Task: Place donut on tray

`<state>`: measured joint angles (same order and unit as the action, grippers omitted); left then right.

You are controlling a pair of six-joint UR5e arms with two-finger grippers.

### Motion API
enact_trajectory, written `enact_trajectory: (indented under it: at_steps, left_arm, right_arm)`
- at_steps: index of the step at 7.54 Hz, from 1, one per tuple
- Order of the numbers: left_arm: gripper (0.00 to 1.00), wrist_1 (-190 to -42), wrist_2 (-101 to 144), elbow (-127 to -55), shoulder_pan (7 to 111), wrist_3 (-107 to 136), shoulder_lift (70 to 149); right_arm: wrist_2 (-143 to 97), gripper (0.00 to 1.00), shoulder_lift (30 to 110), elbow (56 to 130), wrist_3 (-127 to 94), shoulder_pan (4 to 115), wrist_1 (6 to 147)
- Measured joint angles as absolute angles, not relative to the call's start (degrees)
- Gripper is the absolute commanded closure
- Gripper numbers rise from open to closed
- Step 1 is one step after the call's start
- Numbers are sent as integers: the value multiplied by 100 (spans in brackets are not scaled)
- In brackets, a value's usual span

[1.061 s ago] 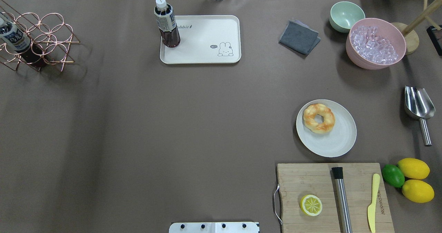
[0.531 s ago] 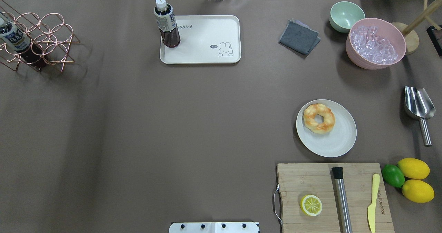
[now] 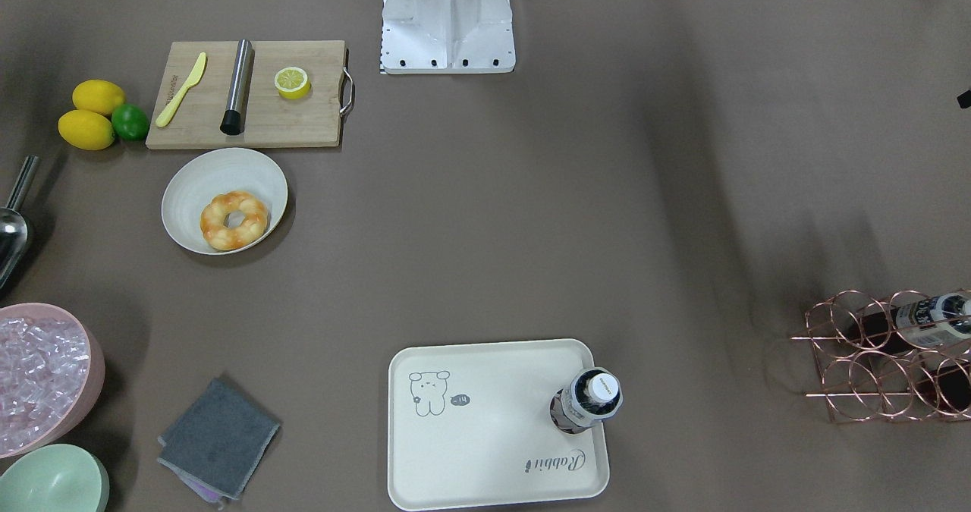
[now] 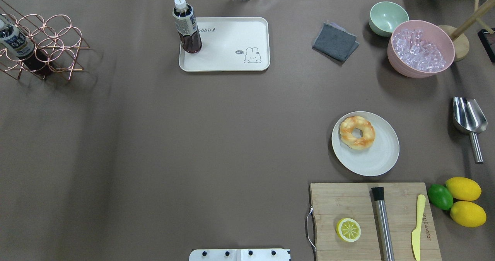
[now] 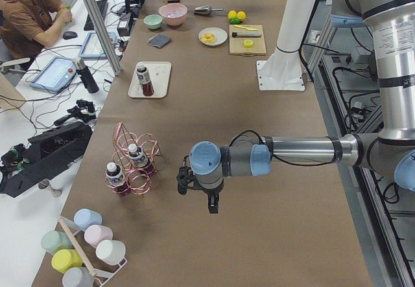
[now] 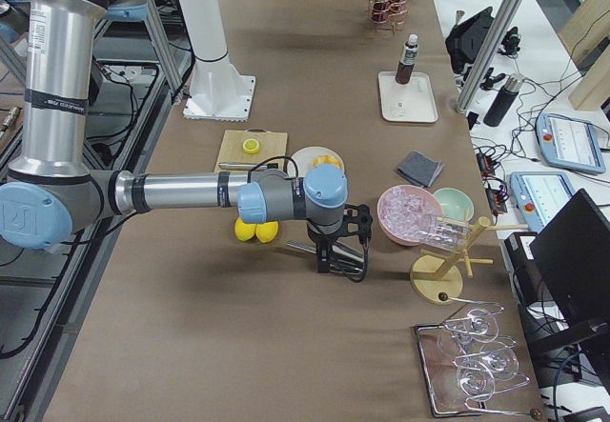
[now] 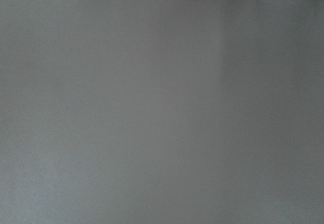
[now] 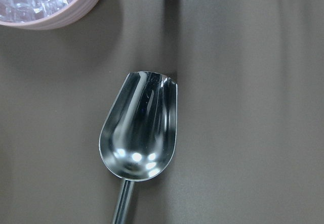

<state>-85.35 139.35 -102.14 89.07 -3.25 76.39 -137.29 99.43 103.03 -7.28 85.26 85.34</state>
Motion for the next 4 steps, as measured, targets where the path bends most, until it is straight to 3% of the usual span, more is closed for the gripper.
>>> enact_trajectory:
  at_steps: [4]
  left_arm:
    - [2, -8529, 13948, -10213, 8899, -334, 7615]
  right_arm:
    - [-13729, 0, 9982, 10304, -715, 8528, 8509]
